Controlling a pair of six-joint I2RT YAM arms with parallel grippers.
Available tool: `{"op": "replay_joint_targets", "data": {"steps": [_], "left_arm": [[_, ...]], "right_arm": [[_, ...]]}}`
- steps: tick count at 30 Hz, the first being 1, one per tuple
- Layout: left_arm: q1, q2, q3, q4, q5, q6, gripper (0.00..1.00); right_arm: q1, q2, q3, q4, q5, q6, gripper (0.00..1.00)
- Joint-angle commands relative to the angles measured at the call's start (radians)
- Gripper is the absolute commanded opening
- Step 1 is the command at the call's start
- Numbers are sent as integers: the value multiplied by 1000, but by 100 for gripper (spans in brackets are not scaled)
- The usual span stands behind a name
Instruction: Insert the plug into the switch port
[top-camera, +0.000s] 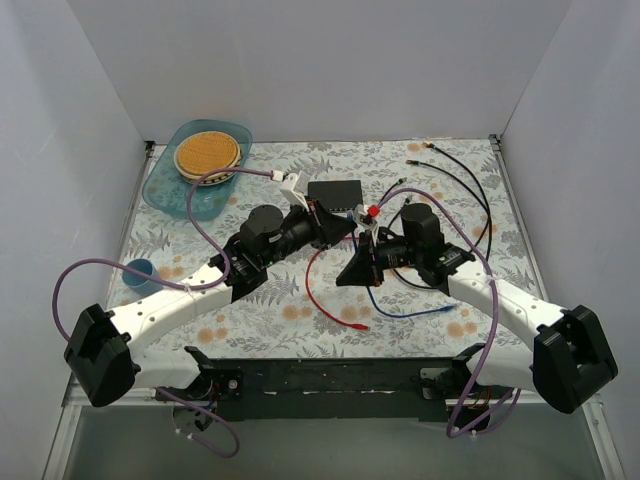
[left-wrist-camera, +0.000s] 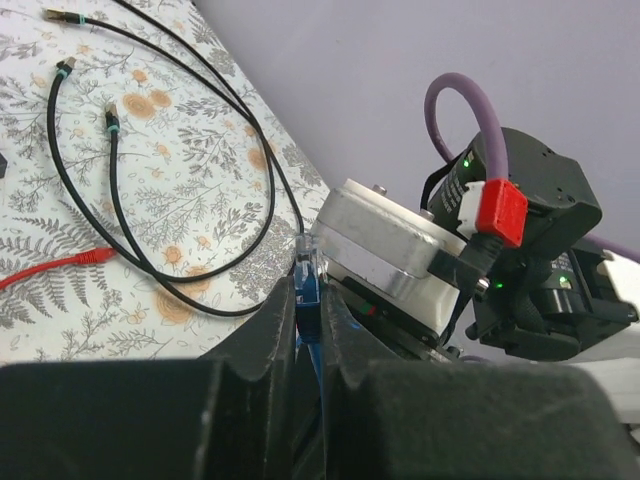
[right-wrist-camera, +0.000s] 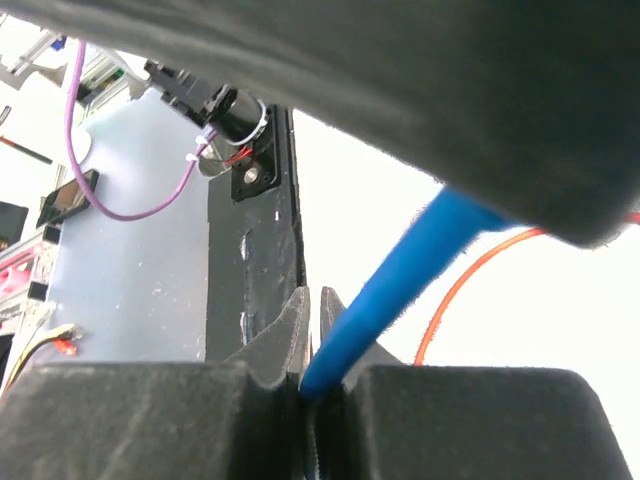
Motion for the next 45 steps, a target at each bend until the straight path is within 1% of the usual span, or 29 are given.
{"op": "replay_joint_targets", "data": {"steps": [1, 3, 4, 5, 6, 7, 8, 9, 10, 13, 14, 15, 17, 18, 20, 22, 26, 27, 32, 35, 45], "left_arm": [[7, -9, -35, 75, 5, 5, 0], [7, -15, -55, 89, 18, 0, 0], [7, -31, -79, 108, 16, -4, 0], [7, -41, -93, 116, 10, -12, 0], [7, -54, -107, 125, -4, -16, 0], [7, -83, -142, 139, -11, -26, 0], [7, -97, -158, 145, -21, -33, 0], [7, -115, -177, 147, -34, -41, 0], [7, -129, -208, 158, -51, -44, 0], [6, -189, -263, 191, -91, -70, 0], [6, -215, -297, 200, -91, -90, 0], [6, -224, -309, 205, -128, -99, 0], [4, -249, -345, 227, -154, -118, 0], [6, -255, -351, 228, -175, -151, 0], [4, -261, -351, 184, -247, -196, 0], [4, -258, -336, 130, -278, -257, 0], [3, -249, -328, 124, -294, -319, 0], [4, -247, -323, 122, -301, -325, 0], [3, -247, -319, 102, -321, -342, 0], [0, -256, -320, 96, -328, -339, 0], [-2, -269, -319, 76, -343, -334, 0]], "right_arm": [[6, -45, -8, 27, -5, 6, 1], [6, -55, -7, 18, 39, 7, 1], [6, -62, -4, 7, 68, 6, 6], [6, -81, 7, -32, 102, -9, 15], [6, -95, 9, -49, 175, -16, 24], [6, -114, 6, -56, 211, -19, 41], [6, -156, -5, -60, 249, -17, 50], [6, -181, -11, -62, 327, -19, 57], [6, -228, -16, -62, 369, -17, 69], [6, -301, -25, -75, 504, -17, 80], [6, -310, -24, -79, 525, -14, 81], [6, -318, -17, -86, 557, -14, 81], [6, -329, -19, -80, 576, -2, 82], [11, -332, -23, -73, 597, 3, 82], [26, -332, -30, -62, 622, 20, 81], [40, -329, -39, -39, 659, 29, 80], [130, -303, -33, -8, 757, 36, 79], [147, -295, -27, -2, 791, 36, 79], [215, -223, 18, 32, 854, 46, 75], [235, -184, 36, 53, 886, 53, 69], [265, -108, 105, 105, 912, 55, 66]]}}
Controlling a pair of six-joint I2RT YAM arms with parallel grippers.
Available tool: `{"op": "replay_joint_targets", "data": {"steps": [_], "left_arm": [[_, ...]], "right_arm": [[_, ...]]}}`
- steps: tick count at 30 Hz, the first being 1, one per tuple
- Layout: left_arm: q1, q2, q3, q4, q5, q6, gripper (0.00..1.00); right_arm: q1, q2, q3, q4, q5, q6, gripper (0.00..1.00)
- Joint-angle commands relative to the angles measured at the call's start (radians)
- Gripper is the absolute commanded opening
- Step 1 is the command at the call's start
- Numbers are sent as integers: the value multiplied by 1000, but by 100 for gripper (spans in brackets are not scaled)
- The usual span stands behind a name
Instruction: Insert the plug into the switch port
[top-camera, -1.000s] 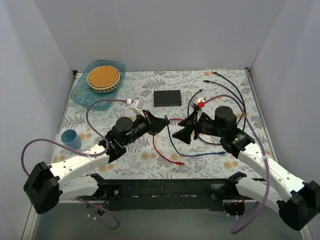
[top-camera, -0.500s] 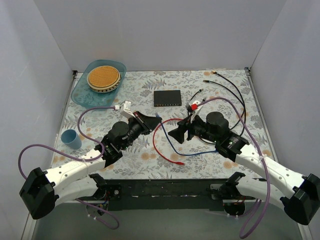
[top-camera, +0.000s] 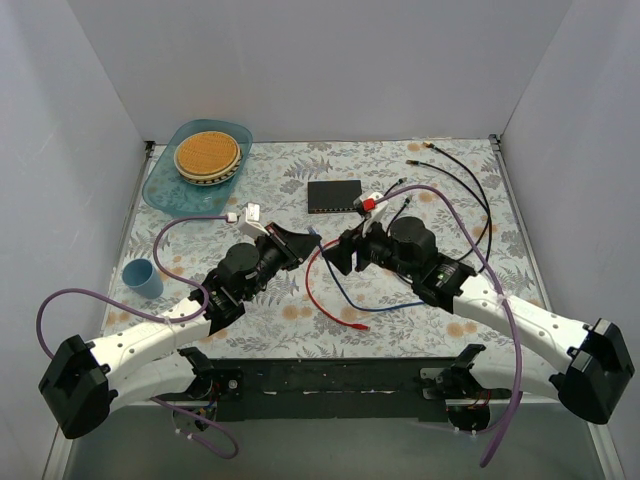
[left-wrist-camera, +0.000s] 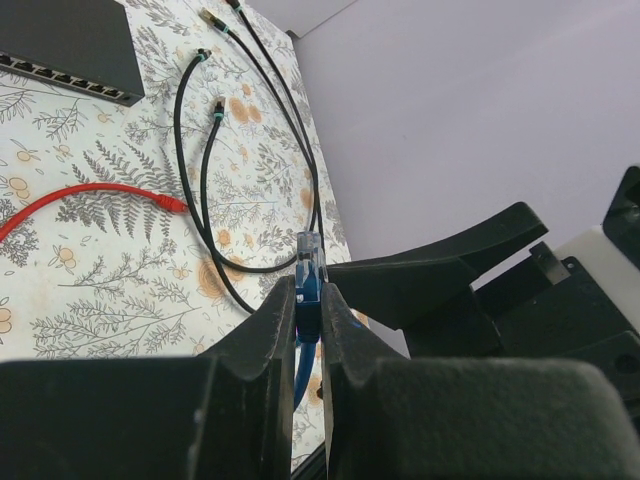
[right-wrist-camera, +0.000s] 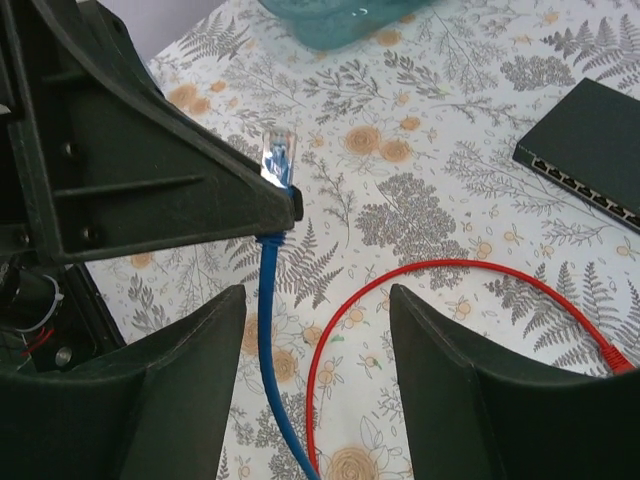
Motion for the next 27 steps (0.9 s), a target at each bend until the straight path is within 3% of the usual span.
{"op": "replay_joint_targets", "data": {"steps": [1, 14, 20, 23, 24, 26, 27], "left_arm": [[0, -32, 29, -17, -35, -5, 0], [-3, -17, 45, -23, -36, -19, 0], [-10, -16, 43, -21, -32, -26, 0], [-13, -14, 40, -21, -30, -32, 0], [-16, -13, 40, -20, -29, -35, 0], [-17, -13, 38, -18, -27, -35, 0], [-20, -14, 37, -18, -25, -37, 0]], "right_arm": [[17, 30, 79, 83, 21, 3, 65], [43, 90, 91, 113, 55, 29, 54], [45, 111, 97, 136, 132, 73, 41], [47, 137, 109, 147, 130, 87, 28], [47, 157, 117, 142, 127, 87, 16], [47, 171, 132, 135, 121, 86, 2], [47, 177, 134, 136, 118, 87, 1]]}}
